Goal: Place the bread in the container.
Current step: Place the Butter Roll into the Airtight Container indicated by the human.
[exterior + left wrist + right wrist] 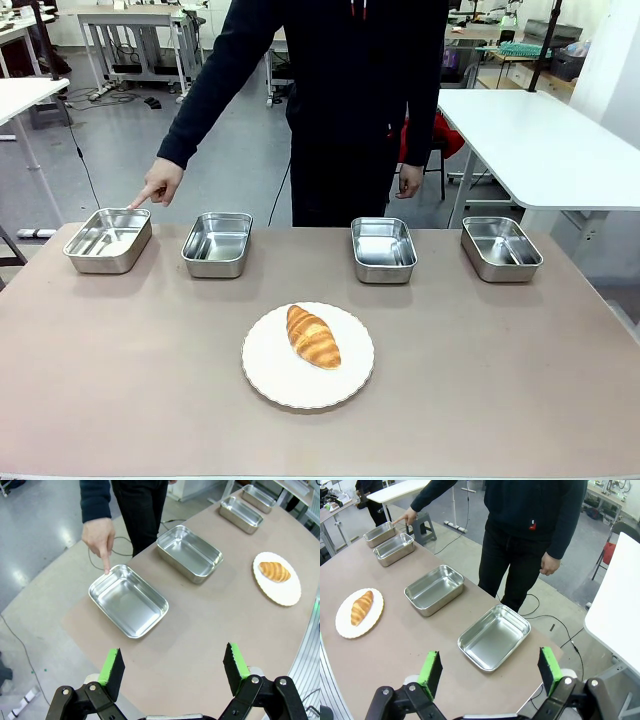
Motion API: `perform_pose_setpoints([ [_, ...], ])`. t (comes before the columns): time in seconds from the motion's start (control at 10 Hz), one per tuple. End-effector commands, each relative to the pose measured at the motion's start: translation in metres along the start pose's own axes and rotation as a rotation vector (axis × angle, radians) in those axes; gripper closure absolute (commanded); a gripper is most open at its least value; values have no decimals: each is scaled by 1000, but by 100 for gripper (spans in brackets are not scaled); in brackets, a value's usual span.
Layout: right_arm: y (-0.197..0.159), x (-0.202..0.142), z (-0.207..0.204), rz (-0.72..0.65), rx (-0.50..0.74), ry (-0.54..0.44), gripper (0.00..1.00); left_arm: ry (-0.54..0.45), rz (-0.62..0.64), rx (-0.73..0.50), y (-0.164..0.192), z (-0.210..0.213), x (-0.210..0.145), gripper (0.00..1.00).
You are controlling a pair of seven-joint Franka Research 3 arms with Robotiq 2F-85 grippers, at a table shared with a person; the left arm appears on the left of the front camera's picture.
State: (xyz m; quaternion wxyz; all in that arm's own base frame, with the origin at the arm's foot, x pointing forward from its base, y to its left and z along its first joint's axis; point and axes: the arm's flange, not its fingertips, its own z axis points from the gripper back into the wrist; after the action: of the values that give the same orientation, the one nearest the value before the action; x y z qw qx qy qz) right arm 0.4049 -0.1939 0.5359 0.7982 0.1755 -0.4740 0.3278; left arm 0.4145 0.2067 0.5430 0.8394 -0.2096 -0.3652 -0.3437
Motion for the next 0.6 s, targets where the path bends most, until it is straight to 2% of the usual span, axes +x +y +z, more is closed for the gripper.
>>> perform_pose_setpoints([
  [0.0,0,0,1,4,4,-4,0,-1,-13,-5,-1,1,-1,0],
  [0.2,0,0,1,4,4,-4,0,0,0,0,0,0,0,0],
  [0.3,0,0,1,4,4,-4,0,11,75,-8,-11,-9,13,0],
  [0.4,0,0,1,4,4,-4,0,59,79,5,-30,-25,28,0],
  [0.5,0,0,1,4,4,-4,0,134,183,99,-49,-49,44,0],
])
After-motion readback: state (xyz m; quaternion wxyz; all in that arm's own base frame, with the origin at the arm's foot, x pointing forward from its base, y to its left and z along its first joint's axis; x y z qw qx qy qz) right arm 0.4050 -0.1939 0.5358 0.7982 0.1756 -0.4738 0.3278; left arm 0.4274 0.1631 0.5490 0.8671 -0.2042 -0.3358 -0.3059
